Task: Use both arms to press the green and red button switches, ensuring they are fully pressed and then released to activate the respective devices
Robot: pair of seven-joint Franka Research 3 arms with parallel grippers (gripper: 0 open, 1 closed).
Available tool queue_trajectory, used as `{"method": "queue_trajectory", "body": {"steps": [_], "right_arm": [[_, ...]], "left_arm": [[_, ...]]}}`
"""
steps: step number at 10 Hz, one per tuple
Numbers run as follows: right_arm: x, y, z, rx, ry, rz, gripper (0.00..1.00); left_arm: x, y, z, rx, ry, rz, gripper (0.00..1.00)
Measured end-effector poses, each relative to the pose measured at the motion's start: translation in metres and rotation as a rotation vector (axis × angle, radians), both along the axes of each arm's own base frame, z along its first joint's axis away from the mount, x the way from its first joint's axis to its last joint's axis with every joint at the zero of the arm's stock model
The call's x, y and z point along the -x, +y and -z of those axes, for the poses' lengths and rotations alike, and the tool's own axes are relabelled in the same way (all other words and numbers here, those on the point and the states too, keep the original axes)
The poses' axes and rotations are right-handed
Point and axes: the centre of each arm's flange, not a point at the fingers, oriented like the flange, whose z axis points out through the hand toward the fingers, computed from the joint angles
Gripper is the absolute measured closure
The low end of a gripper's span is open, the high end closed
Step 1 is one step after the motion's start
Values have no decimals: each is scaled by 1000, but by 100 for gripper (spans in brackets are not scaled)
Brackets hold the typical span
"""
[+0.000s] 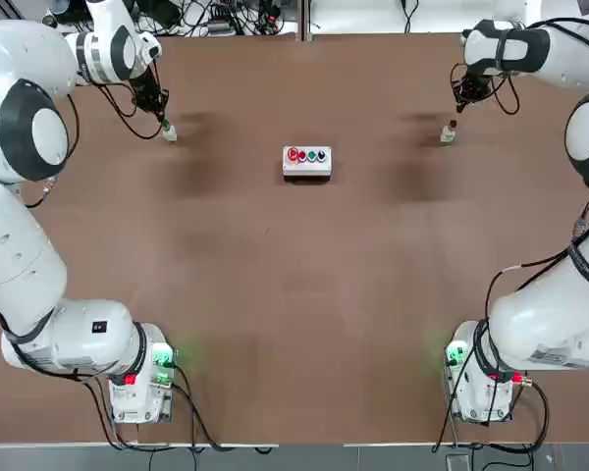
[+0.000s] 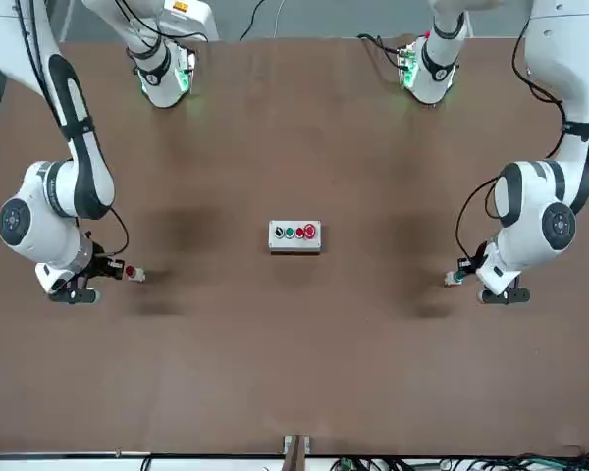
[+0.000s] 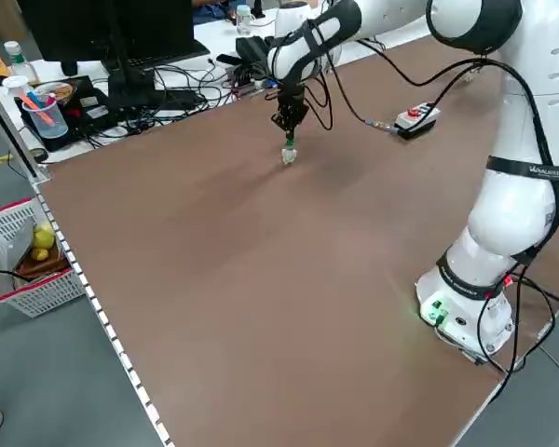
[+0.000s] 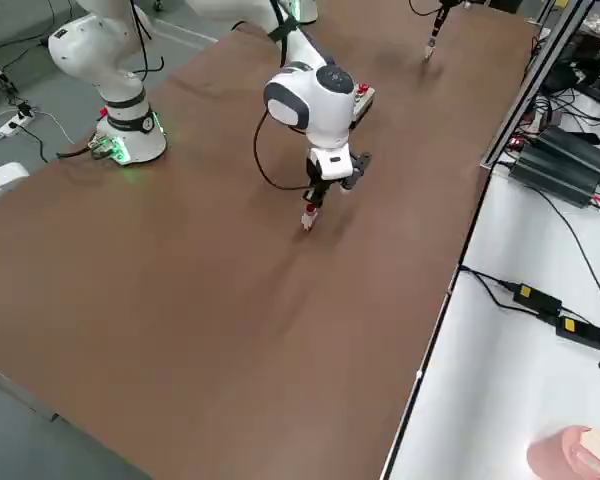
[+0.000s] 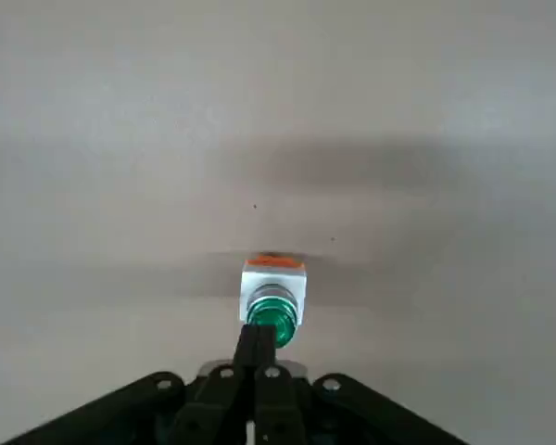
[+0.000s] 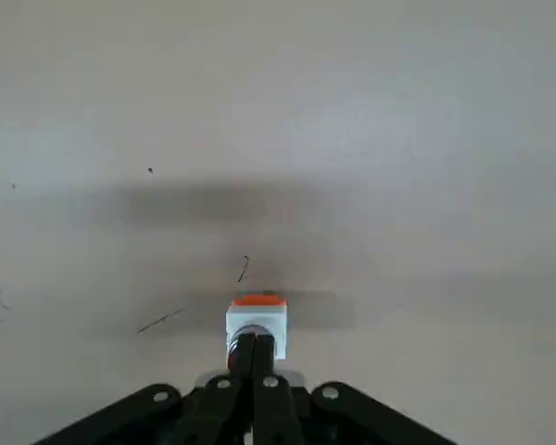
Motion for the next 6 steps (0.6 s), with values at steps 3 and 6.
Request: {"method": "queue_trajectory", "body": {"steps": [3, 6], "right_arm": [[3, 1, 5, 0, 2, -1, 95], [2, 2, 5, 0, -9, -2, 95]], "left_arm": [[-1, 0, 9, 1, -6, 0, 99], [-3, -1, 12, 1, -15, -2, 99]]}}
